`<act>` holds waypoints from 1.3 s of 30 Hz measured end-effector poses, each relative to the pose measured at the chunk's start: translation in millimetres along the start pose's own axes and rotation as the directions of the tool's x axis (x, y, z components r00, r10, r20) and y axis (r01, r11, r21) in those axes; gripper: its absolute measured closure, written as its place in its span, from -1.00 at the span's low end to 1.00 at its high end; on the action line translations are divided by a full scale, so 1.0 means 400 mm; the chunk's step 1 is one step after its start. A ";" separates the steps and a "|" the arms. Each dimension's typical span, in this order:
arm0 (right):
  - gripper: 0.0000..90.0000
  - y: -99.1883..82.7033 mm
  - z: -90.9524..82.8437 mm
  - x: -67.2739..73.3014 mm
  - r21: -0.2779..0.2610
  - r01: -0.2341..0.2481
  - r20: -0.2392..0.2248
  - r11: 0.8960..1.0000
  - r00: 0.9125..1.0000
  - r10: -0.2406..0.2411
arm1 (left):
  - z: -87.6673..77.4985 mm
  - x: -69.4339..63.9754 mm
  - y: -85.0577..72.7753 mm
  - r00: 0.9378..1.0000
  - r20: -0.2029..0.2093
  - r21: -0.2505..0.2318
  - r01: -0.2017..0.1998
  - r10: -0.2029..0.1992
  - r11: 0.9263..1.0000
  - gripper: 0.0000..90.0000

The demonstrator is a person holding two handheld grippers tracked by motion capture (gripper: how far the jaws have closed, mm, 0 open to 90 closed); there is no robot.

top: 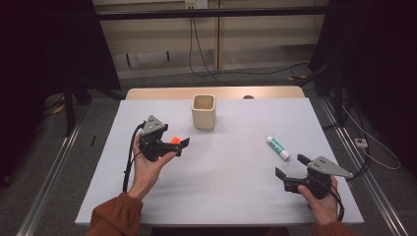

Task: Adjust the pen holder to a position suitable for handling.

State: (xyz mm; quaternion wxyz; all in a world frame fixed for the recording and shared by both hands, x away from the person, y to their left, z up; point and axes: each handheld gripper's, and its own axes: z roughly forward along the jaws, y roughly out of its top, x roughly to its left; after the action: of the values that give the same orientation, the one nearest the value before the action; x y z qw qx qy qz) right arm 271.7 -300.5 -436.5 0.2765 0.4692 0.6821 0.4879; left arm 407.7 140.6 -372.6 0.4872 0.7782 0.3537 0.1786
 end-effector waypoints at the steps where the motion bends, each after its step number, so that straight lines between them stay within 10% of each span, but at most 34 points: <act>1: -0.89 0.000 0.001 0.001 0.003 0.001 -0.004 1.000 1.000 -0.001 | 0.004 0.004 0.006 1.000 0.001 -0.003 0.014 -0.014 1.000 -0.86; 22: -0.89 -0.002 0.007 -0.004 0.010 0.001 -0.004 1.000 1.000 -0.001 | 0.160 0.077 0.123 0.995 -0.057 -0.047 0.084 -0.087 0.995 -0.72; 39: -0.89 -0.004 0.003 -0.006 0.013 -0.002 -0.009 1.000 1.000 0.002 | 0.301 0.119 0.166 0.983 -0.125 0.087 0.146 -0.134 0.985 -0.27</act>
State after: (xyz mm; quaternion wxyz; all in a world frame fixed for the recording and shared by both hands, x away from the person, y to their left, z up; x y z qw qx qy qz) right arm 273.1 -302.1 -438.6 0.2696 0.4696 0.6861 0.4859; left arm 540.3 81.0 -372.6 0.4386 0.7619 0.4442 0.1727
